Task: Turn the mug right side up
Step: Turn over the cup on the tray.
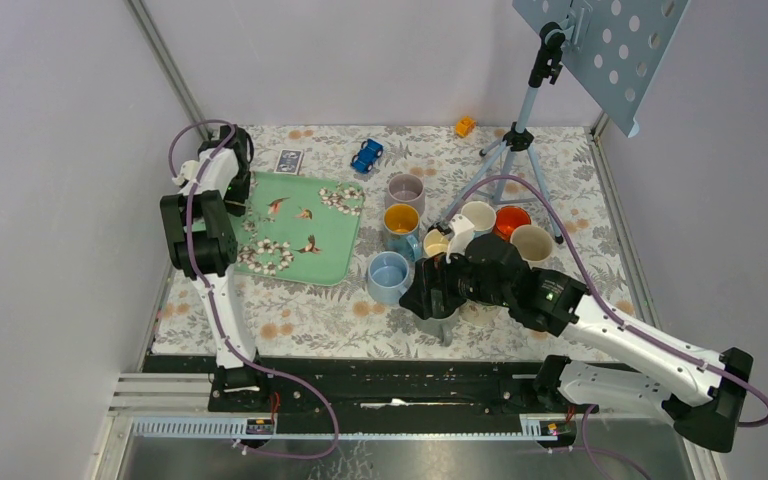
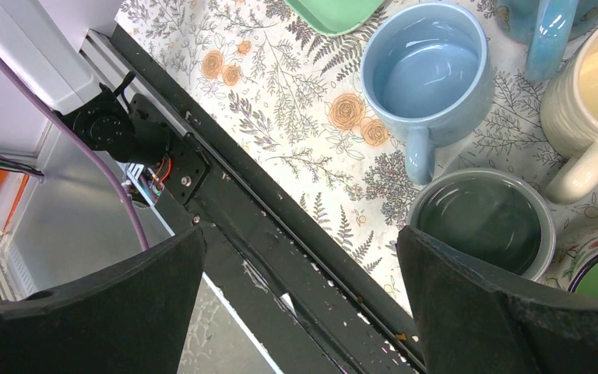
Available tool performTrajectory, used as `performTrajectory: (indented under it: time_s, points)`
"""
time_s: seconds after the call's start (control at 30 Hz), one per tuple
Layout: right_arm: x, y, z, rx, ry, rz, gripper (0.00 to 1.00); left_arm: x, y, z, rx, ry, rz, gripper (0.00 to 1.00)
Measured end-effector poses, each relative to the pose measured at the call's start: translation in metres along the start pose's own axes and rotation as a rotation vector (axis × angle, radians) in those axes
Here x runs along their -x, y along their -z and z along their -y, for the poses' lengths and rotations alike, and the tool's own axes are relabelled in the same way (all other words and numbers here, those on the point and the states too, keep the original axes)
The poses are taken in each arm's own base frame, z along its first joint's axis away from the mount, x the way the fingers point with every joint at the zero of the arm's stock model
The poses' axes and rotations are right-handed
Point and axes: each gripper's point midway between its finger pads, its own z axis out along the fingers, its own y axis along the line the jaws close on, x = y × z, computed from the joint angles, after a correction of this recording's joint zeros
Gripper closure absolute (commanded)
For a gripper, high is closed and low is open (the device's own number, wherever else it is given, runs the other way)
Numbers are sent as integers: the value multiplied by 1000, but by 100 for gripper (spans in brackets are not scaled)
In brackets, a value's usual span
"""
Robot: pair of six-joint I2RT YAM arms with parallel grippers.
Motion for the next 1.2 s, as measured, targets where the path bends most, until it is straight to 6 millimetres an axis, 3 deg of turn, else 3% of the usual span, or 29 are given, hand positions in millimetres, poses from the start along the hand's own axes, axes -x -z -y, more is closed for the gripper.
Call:
performTrajectory:
  time_s: [0.17,0.37,0.6,1.2]
  points:
    - [-1,-1,0,-3,-3,-5,0,-5,-4,1,-9,4,-13,46]
    - [-2,-2,1,-3,-9,-7,0,-15,-14,-15,24,-22,-33,50]
    - [-12,-5,6,-14,-28,-27,0,-14,-9,-30,28,-54,-35,38]
    - [-19,0,9,-9,-67,-19,0,-3,-8,-28,10,-113,-24,42]
